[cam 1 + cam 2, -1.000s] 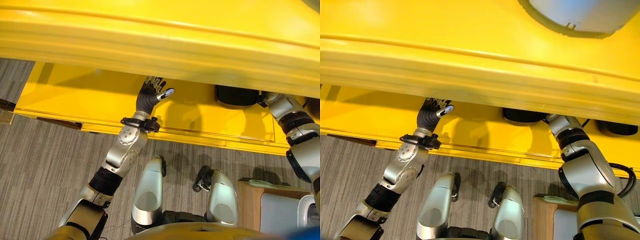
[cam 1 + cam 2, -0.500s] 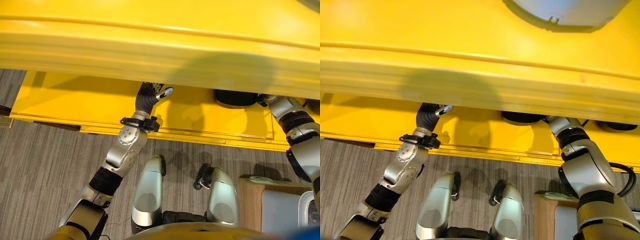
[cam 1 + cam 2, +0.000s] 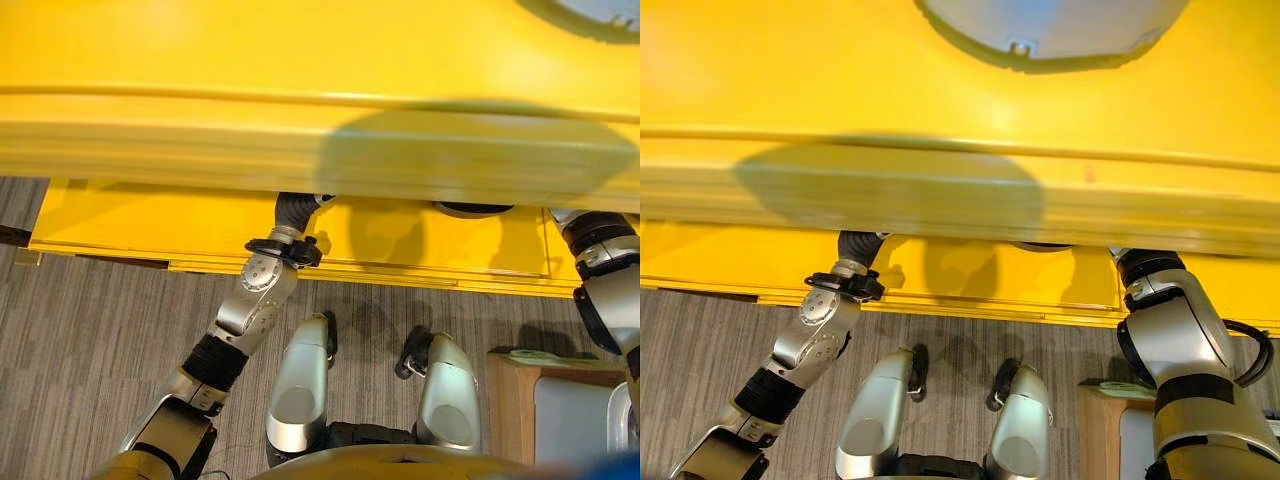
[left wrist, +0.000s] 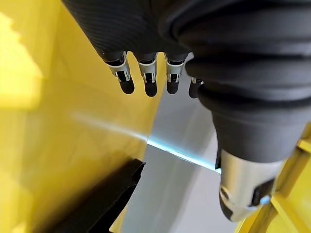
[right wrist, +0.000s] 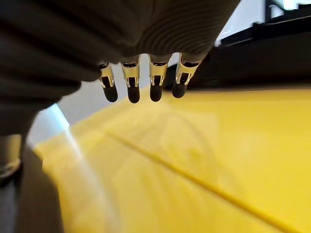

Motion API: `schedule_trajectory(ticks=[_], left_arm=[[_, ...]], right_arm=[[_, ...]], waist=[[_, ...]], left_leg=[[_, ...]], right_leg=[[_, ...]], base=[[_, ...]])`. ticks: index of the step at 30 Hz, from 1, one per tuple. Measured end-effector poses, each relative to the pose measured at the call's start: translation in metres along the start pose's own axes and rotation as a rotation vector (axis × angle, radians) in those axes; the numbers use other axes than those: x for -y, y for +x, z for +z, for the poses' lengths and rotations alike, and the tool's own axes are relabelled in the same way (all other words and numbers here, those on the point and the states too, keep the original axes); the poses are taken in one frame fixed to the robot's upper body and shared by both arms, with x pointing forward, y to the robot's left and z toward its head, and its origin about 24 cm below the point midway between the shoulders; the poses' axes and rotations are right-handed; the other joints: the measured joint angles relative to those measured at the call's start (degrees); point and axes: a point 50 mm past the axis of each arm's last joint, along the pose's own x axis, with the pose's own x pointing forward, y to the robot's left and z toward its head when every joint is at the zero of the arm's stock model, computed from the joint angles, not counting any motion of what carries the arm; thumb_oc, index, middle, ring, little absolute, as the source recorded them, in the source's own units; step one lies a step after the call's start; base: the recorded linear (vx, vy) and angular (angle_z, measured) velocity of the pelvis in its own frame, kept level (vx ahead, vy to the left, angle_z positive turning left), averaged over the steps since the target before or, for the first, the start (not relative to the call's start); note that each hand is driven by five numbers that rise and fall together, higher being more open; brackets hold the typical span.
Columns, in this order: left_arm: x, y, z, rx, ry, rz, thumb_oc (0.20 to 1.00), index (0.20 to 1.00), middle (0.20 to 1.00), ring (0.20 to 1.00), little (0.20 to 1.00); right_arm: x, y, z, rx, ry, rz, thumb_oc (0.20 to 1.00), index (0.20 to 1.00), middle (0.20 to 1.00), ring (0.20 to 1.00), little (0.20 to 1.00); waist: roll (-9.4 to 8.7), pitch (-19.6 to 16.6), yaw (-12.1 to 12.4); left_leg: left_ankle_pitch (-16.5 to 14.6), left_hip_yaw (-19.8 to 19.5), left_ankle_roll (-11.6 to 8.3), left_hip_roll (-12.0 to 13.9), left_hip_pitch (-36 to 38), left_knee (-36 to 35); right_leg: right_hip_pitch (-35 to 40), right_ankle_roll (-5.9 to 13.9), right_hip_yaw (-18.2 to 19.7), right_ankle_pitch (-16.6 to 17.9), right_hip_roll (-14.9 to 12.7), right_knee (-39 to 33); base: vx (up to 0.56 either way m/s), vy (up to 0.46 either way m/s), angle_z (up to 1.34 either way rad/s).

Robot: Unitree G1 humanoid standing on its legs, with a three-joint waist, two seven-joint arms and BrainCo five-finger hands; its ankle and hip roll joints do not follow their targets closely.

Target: Move parts from the plastic box to the shelf.

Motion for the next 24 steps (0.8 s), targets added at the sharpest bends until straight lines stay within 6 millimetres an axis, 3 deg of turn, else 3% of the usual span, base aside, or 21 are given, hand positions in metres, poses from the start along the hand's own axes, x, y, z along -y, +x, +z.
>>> schedule_trajectory(ticks=[3, 8, 12, 15, 17, 19, 21, 24], left_arm=[[0.000, 0.000, 0.000, 0.000, 0.003, 0.000, 1.000, 1.000, 1.000, 1.000, 1.000], [0.001, -0.001, -0.001, -0.006, 0.002, -0.005, 1.000, 1.000, 1.000, 1.000, 1.000], [-0.001, -0.006, -0.004, -0.018, -0.004, 0.007, 1.000, 1.000, 1.000, 1.000, 1.000], [-0.008, -0.013, -0.003, -0.017, -0.016, 0.041, 1.000, 1.000, 1.000, 1.000, 1.000], [-0.013, -0.017, -0.002, -0.016, -0.019, 0.064, 1.000, 1.000, 1.000, 1.000, 1.000], [-0.017, -0.025, -0.001, -0.008, -0.044, 0.095, 1.000, 1.000, 1.000, 1.000, 1.000], [-0.024, -0.035, 0.000, 0.001, -0.061, 0.141, 1.000, 1.000, 1.000, 1.000, 1.000], [-0.029, -0.039, 0.001, 0.012, -0.072, 0.170, 1.000, 1.000, 1.000, 1.000, 1.000]], right_arm=[[0.007, 0.000, 0.009, 0.027, 0.093, -0.050, 1.000, 1.000, 1.000, 1.000, 1.000], [0.019, -0.007, 0.043, 0.191, 0.250, -0.134, 1.000, 1.000, 1.000, 1.000, 1.000], [0.027, -0.022, 0.064, 0.322, 0.400, -0.157, 1.000, 1.000, 1.000, 1.000, 1.000], [0.035, -0.052, 0.067, 0.446, 0.542, -0.181, 1.000, 1.000, 1.000, 1.000, 1.000], [0.031, -0.067, 0.059, 0.476, 0.573, -0.169, 1.000, 1.000, 1.000, 1.000, 1.000], [0.016, -0.091, 0.034, 0.432, 0.669, -0.142, 1.000, 1.000, 1.000, 1.000, 1.000], [-0.013, -0.122, 0.008, 0.366, 0.715, -0.055, 1.000, 1.000, 1.000, 1.000, 1.000], [-0.040, -0.140, -0.028, 0.241, 0.674, 0.029, 1.000, 1.000, 1.000, 1.000, 1.000]], waist=[[0.02, 0.0, -0.1], [0.12, 0.0, -0.9], [0.39, -0.2, -2.1], [0.43, -0.2, -2.5], [0.54, -0.2, -3.2], [0.54, -0.5, -4.3], [0.61, -0.7, -6.1], [1.04, -1.0, -8.0]], left_leg=[[0.2, 0.5, -0.10, 0.0, 1.1, -0.8], [1.0, 0.5, -0.66, 0.1, 2.6, -2.5], [1.4, 0.8, -0.73, 0.4, 3.3, -3.7], [2.0, 1.0, -1.04, 0.7, 4.5, -5.7], [2.2, 1.2, -1.20, 0.7, 6.1, -7.3], [2.5, 1.2, -1.59, 0.9, 8.1, -9.2], [2.9, 1.8, -1.93, 1.3, 9.6, -11.4], [3.4, 2.4, -2.26, 1.7, 10.4, -13.3]], right_leg=[[0.4, 0.00, 0.6, 0.0, 0.1, -0.1], [1.6, 0.00, 0.5, 0.0, 0.6, -1.2], [2.3, -0.32, 0.6, 0.7, 1.4, -2.8], [3.3, -0.29, 0.8, 1.5, 2.4, -5.2], [4.8, -0.13, 0.8, 1.7, 2.7, -6.4], [6.6, -0.27, 1.1, 1.9, 3.6, -8.3], [8.0, -0.10, 1.4, 2.4, 4.5, -10.6], [8.5, -0.09, 1.6, 3.1, 5.3, -12.5]], base=[[0.03, 0.018, -0.09], [0.00, 0.035, -0.01], [0.04, 0.035, -0.05], [0.04, 0.025, -0.07], [0.06, 0.030, -0.04], [0.07, 0.017, -0.04], [0.05, 0.008, -0.12], [0.06, 0.009, -0.13]])
